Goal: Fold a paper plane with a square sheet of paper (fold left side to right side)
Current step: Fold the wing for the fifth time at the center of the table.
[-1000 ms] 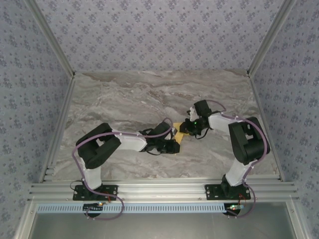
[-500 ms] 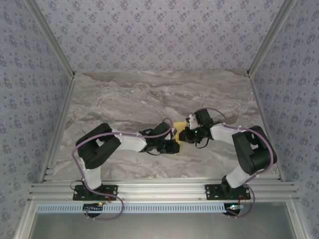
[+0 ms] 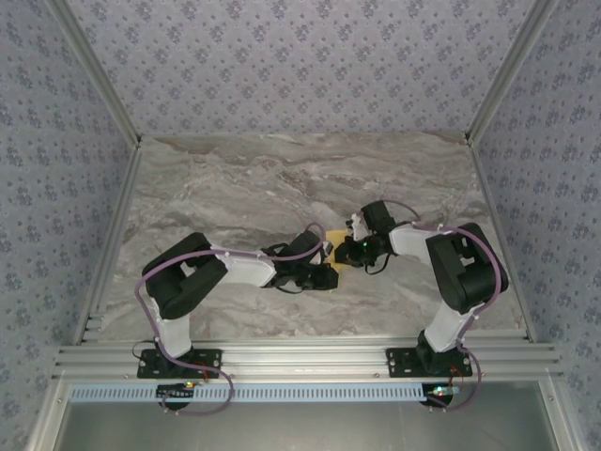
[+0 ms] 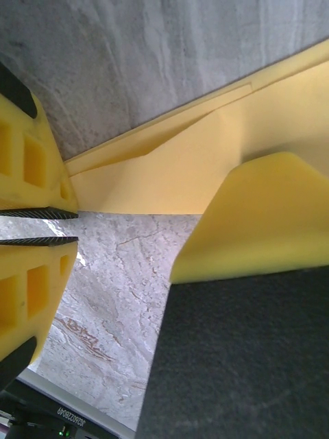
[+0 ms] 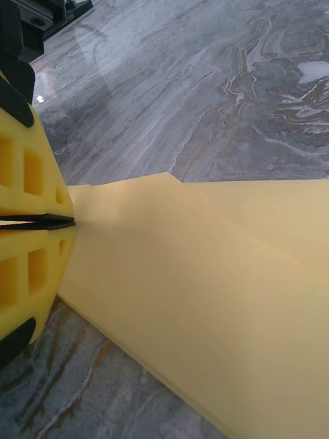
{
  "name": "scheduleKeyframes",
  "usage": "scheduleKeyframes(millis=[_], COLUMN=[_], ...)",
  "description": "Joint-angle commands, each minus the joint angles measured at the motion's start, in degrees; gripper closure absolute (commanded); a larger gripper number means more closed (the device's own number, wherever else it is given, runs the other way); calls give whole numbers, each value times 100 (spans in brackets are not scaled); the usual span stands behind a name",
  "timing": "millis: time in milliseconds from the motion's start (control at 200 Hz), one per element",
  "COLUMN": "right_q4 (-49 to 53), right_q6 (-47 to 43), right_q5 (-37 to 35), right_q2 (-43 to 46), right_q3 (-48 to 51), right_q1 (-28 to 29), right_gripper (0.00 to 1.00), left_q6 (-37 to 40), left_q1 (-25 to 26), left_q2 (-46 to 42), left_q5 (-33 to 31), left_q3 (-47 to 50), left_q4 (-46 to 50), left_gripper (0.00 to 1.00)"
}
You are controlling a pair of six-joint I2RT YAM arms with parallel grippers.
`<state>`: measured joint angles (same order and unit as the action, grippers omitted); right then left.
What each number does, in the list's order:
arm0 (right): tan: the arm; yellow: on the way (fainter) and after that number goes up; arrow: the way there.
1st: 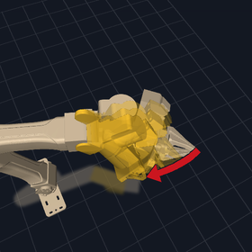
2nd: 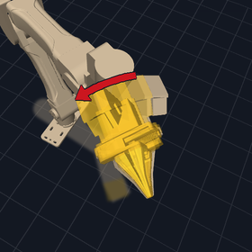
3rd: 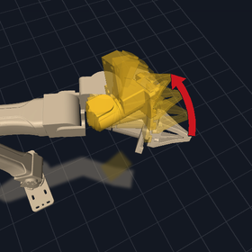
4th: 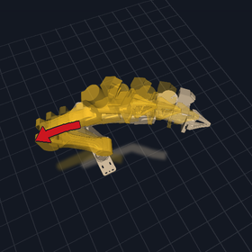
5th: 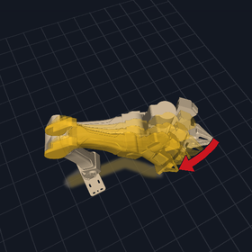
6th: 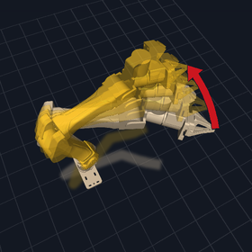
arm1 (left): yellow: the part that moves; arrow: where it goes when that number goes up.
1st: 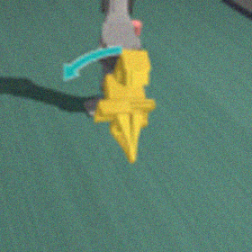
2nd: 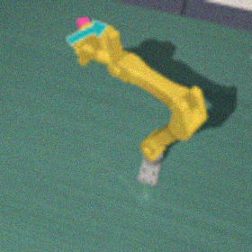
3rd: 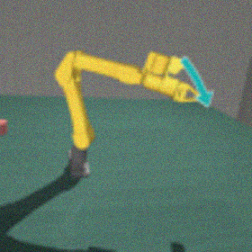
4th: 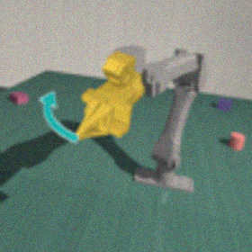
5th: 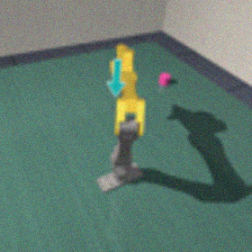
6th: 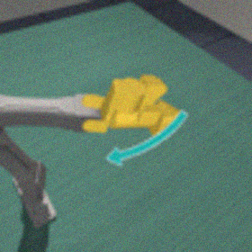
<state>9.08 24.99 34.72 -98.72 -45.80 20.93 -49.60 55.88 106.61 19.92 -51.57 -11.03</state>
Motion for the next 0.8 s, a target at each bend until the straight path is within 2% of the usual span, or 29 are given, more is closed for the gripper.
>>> scheduleKeyframes(millis=[0,335,794], right_q4=[186,410,388], right_q6=[-336,-650,-794], right_q5=[-503,-501,11], right_q2=[-259,-755,-1316], right_q3=[-366,-973,-1622], right_q1=[-144,-553,-1105], right_gripper=[86,86,85], left_q6=[-28,-24,-54], left_q1=[19,20,20], left_q2=[140,155,167], left_q5=[-214,-243,-249], left_q3=[231,313,363], left_q4=[480,444,373], left_gripper=[84,84,84])
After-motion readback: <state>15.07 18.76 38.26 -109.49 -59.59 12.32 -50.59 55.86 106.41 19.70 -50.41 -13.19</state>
